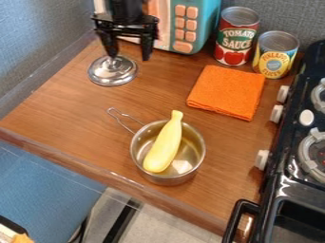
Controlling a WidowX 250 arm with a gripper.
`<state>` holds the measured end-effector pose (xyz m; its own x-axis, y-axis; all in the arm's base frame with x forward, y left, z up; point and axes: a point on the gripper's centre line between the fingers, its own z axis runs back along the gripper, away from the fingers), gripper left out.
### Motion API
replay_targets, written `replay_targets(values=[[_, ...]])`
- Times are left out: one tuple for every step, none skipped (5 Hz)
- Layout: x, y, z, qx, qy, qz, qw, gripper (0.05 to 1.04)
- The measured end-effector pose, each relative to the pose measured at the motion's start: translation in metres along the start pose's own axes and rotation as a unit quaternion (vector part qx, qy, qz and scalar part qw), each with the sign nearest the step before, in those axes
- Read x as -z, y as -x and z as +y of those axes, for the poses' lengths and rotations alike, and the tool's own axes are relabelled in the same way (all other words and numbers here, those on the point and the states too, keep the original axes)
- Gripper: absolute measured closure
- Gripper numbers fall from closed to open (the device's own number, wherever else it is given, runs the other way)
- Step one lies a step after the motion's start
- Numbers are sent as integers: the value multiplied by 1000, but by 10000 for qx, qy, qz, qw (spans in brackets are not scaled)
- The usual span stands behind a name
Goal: Move the lid of the silver pot on top of the orange cloth
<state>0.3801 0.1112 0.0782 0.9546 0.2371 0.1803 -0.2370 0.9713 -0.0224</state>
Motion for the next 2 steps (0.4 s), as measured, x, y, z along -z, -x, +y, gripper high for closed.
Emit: replay_targets(values=[[17, -15, 17, -135, 14, 99, 9999, 83], [26, -23, 23, -90, 52, 121, 9999, 83]])
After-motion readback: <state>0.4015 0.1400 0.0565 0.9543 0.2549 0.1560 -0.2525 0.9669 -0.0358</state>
